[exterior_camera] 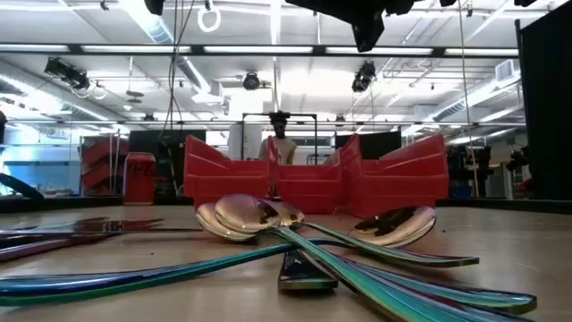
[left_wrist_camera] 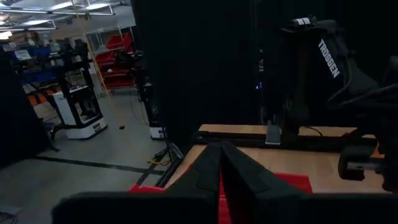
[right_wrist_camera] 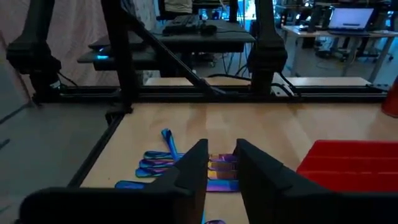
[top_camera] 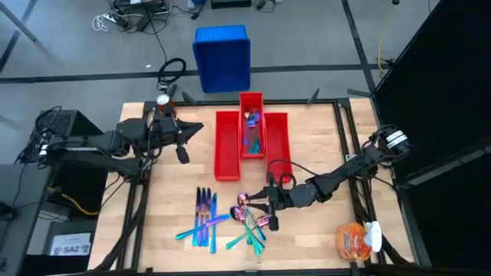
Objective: Sort silverware
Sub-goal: Put the iridescent knife into the right orange bin
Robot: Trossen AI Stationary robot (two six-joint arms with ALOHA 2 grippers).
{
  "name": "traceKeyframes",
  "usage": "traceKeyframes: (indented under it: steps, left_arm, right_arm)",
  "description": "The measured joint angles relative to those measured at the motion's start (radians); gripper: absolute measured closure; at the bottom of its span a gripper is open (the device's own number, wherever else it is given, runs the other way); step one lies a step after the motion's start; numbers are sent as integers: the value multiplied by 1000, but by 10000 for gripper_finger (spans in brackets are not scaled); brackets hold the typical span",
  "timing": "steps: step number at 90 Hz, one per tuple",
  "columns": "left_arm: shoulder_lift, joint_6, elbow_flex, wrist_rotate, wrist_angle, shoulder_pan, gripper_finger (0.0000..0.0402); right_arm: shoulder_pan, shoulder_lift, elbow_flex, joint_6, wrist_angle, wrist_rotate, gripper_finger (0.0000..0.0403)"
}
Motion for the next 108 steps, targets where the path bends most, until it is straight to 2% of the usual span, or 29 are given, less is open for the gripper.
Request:
traceKeyframes:
  steps: [25,33,41,52,62,78,94,108]
  left_arm:
    - [11,6,0,0,-14,0,402]
    - [25,17,9,38,-20,-8,402]
    - [50,10,42,33,-93,-37,402]
    - [119,-29,121,-74,-287,-99,402]
    - [198,-112,205,-120,-475,-160,402]
    - [301,-312,307,-62,-720,-270,401]
    - [365,-507,314,-34,-837,-404,401]
    - [411,-697,314,-87,-924,-515,401]
  right_arm:
    - [0,0,0,0,0,0,333]
    - [0,0,0,0,0,0,332]
    - [0,0,0,0,0,0,336]
    - [0,0,0,-6,0,0,341]
    - [0,0,0,-6,-1,0,341]
    - [0,0,0,-5,-1,0,333]
    - [2,0,0,8,-1,0,330]
    - [2,0,0,10,-1,0,338]
